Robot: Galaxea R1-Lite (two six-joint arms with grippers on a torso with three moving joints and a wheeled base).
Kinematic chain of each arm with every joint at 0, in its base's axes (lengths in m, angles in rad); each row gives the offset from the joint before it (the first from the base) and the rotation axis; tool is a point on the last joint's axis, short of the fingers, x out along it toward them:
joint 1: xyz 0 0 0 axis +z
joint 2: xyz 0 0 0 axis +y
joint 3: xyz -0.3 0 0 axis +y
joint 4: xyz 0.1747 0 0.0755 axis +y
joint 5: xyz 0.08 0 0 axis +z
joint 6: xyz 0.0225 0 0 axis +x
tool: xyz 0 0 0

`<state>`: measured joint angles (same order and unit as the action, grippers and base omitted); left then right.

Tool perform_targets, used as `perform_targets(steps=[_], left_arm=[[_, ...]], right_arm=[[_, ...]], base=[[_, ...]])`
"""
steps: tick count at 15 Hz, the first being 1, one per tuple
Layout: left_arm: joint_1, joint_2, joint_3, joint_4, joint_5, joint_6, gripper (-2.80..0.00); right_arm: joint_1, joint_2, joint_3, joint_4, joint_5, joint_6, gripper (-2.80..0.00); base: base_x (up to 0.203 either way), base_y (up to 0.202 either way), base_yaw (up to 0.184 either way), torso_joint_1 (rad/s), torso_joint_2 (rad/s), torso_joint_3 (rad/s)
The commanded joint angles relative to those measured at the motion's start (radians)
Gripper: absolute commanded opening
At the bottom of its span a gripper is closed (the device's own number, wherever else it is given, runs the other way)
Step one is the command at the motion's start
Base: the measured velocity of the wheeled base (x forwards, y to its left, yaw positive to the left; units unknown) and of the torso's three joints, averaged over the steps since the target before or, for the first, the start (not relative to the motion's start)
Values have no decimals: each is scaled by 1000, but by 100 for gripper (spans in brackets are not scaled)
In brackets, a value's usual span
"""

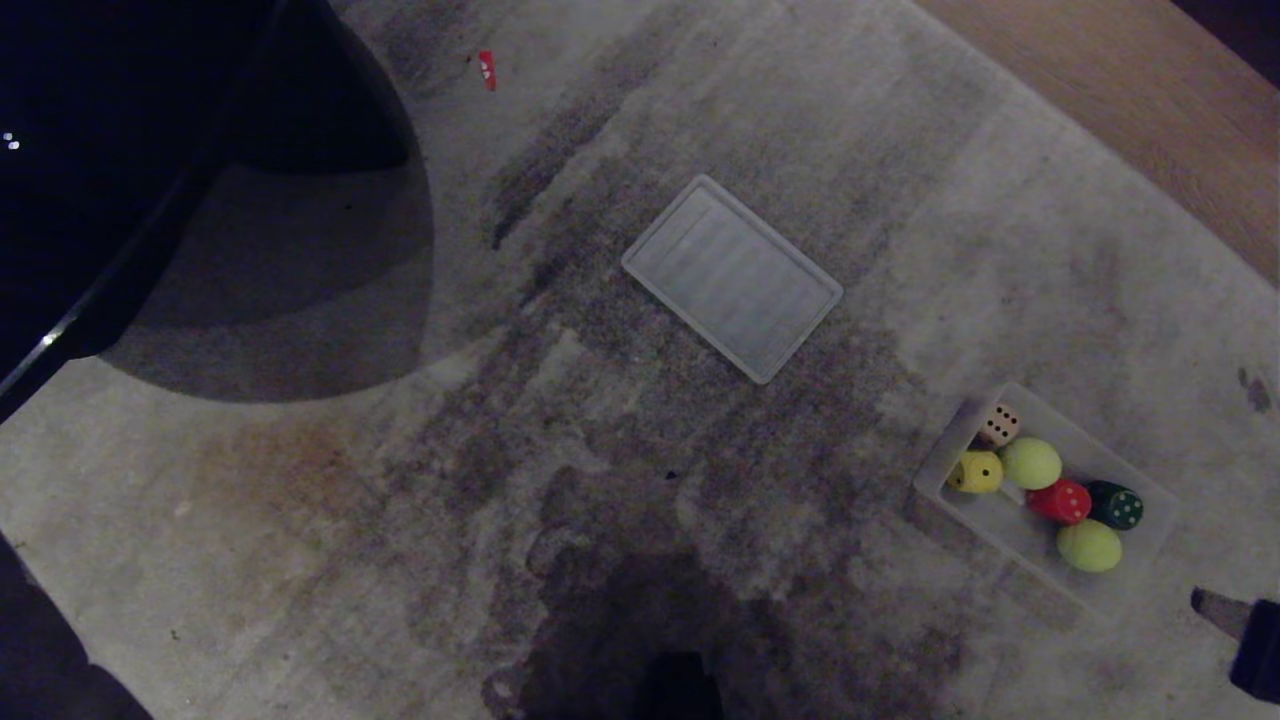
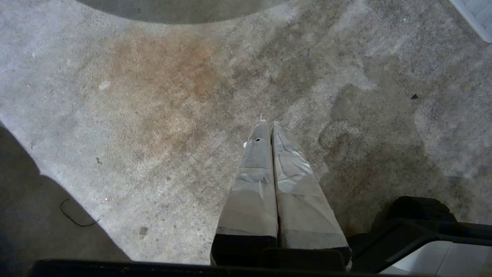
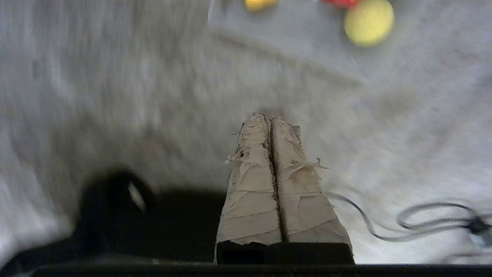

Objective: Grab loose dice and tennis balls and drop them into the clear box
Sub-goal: Close the lid

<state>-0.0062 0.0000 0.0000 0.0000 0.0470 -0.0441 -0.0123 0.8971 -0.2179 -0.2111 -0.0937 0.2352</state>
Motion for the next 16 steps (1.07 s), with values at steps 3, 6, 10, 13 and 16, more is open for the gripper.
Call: perform_targets(steps=[3, 6, 10, 13, 16], left_arm=[[0, 2, 2, 0, 1, 0, -280], [0, 2, 2, 0, 1, 0, -280], [0, 2, 2, 0, 1, 0, -280], [0, 2, 2, 0, 1, 0, -280], [0, 2, 2, 0, 1, 0, -280]], right_arm=[[4, -577, 58, 381, 57, -120, -280], [14, -809, 89, 472, 79, -166, -280], [21, -898, 154, 381, 65, -170, -280], [22, -896, 173, 323, 104, -234, -280], [22, -896, 174, 322, 101, -213, -280]], base=[[0, 0, 0, 0, 0, 0], [0, 0, 0, 0, 0, 0], [0, 0, 0, 0, 0, 0], [0, 0, 0, 0, 0, 0], [0, 0, 0, 0, 0, 0]])
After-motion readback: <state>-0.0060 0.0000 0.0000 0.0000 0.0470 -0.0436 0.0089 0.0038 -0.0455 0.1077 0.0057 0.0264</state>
